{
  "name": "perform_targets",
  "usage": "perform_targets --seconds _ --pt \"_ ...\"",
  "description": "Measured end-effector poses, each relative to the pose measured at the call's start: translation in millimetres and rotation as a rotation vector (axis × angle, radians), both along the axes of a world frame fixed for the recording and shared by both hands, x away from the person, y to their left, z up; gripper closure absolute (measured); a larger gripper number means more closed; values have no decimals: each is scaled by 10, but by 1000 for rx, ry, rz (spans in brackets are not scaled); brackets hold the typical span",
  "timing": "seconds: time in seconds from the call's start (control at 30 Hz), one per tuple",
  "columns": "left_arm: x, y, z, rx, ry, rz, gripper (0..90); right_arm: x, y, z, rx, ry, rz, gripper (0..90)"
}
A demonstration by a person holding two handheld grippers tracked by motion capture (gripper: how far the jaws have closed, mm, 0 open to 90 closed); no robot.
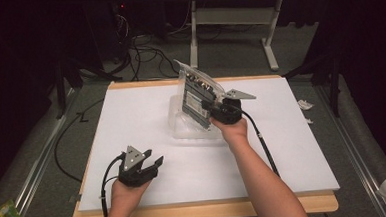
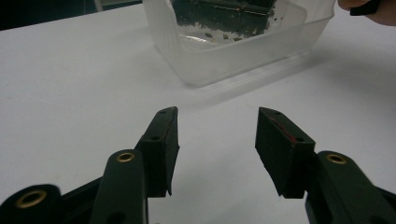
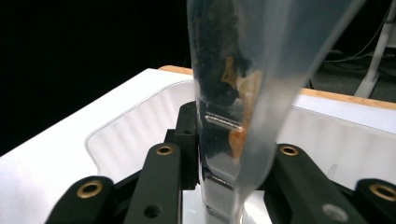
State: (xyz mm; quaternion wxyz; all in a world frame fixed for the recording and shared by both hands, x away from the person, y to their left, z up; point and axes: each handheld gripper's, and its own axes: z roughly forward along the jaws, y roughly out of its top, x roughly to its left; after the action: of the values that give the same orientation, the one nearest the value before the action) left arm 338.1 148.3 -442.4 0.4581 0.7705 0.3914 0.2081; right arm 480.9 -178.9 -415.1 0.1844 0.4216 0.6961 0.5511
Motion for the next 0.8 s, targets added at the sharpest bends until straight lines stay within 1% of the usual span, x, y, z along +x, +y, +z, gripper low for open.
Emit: perform_targets --seconds 0.17,0.2,0.3,0.33,0.4,0.57,0.8 --pt "2 24 1 -7 0 5 492 19 -12 19 -4 11 -1 717" --pt "4 35 0 -8 1 8 492 23 -10 32 -16 8 1 702" --pt "6 48 3 -4 0 9 492 22 -7 47 -25 9 -1 685" --pt "7 52 4 -5 1 10 492 24 -7 50 -27 8 -1 682" --pt "6 51 4 -13 0 13 492 23 -5 55 -46 6 -6 673" --pt "5 46 3 -7 -3 11 492 25 -10 63 -52 10 -5 648" --pt "4 54 6 -11 -3 12 492 32 -14 86 -59 11 -4 615"
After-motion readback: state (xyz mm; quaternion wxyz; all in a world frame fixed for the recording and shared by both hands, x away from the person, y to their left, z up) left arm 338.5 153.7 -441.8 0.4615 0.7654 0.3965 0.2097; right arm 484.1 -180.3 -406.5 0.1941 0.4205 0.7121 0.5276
